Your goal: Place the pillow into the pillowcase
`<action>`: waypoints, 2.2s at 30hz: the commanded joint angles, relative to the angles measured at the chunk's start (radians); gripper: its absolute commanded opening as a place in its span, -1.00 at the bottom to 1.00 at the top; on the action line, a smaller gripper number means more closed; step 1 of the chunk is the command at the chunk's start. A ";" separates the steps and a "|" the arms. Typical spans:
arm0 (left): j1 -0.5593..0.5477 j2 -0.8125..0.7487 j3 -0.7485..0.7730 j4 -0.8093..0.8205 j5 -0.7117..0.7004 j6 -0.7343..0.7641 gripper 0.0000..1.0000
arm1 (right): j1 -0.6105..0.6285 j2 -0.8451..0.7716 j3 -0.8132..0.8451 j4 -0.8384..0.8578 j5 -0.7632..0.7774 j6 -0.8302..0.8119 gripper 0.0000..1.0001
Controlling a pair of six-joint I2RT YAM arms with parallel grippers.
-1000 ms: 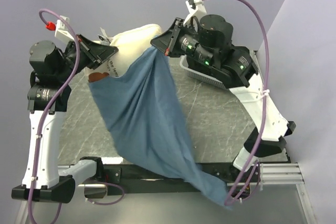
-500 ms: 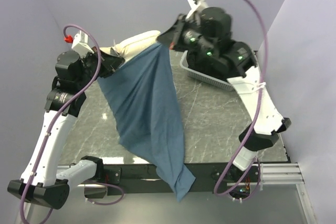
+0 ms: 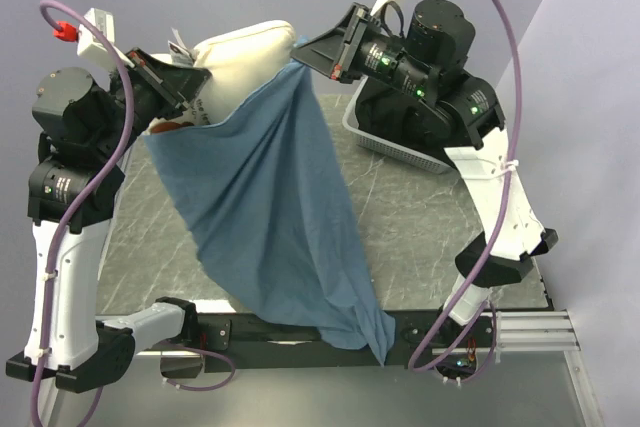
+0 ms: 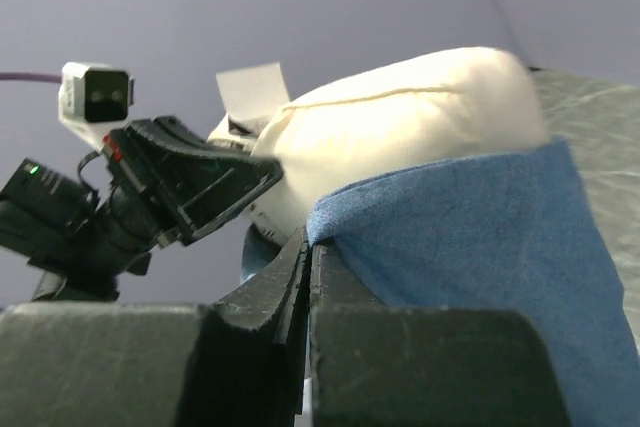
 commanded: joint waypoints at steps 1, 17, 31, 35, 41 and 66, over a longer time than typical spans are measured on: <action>0.001 0.007 0.122 0.023 -0.158 0.026 -0.98 | -0.006 0.064 0.023 0.175 -0.169 0.106 -1.00; 0.001 -0.031 -0.110 0.166 0.097 0.003 -0.98 | -0.259 0.062 -0.020 0.532 -0.623 0.515 -1.00; 0.318 -0.104 -0.356 0.177 0.067 -0.009 -0.98 | -0.136 0.168 0.024 0.601 -0.620 0.594 -1.00; 0.460 -0.120 -0.303 0.158 0.125 -0.029 -0.98 | -0.080 0.194 0.050 0.555 -0.612 0.562 -1.00; 0.483 -0.228 -0.274 0.294 0.218 -0.082 -0.98 | -0.112 0.170 0.005 0.523 -0.687 0.513 -1.00; -0.578 -0.433 -1.232 0.669 0.004 -0.241 -0.98 | -0.214 -0.423 -1.351 0.377 -0.046 0.061 -1.00</action>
